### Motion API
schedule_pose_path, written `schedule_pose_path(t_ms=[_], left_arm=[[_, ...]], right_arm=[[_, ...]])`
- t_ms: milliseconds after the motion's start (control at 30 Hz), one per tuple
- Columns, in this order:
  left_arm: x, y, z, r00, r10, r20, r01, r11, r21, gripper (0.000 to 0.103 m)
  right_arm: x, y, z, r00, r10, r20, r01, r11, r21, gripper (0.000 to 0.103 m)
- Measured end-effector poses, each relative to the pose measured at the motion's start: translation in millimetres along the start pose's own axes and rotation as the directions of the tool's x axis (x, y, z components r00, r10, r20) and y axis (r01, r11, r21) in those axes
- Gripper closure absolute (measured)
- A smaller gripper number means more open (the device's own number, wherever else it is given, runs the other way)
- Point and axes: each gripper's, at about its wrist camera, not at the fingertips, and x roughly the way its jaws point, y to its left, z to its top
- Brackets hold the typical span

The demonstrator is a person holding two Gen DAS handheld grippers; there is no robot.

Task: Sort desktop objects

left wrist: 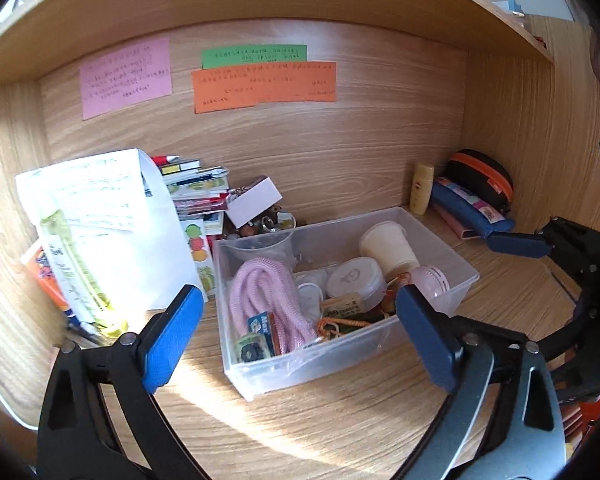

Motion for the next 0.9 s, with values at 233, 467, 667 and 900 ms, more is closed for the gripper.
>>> schedule_pose_path(t_ms=[233, 467, 667, 900], left_arm=[[-13.8, -9.0, -12.7, 0.999, 0.052, -0.001, -0.052, 0.999, 0.009, 0.005], [-18.4, -13.2, -23.4, 0.998, 0.065, -0.018, -0.066, 0.997, -0.03, 0.005], [-29.0, -25.3, -36.8, 0.998, 0.057, 0.007, -0.056, 0.998, -0.034, 0.005], [-39.6, -37.0, -42.4, 0.999, 0.025, 0.047, -0.024, 0.999, -0.03, 0.005]], right_arm=[[-16.4, -2.0, -10.4, 1.0, 0.008, 0.02, -0.008, 1.0, 0.025, 0.02], [-37.4, -13.4, -21.4, 0.999, 0.007, 0.044, -0.012, 0.994, 0.107, 0.011], [-51.3, -23.3, -28.7, 0.997, 0.047, 0.056, -0.056, 0.984, 0.171, 0.01], [-62.0, -32.6, -33.8, 0.996, 0.061, 0.068, -0.075, 0.969, 0.237, 0.009]])
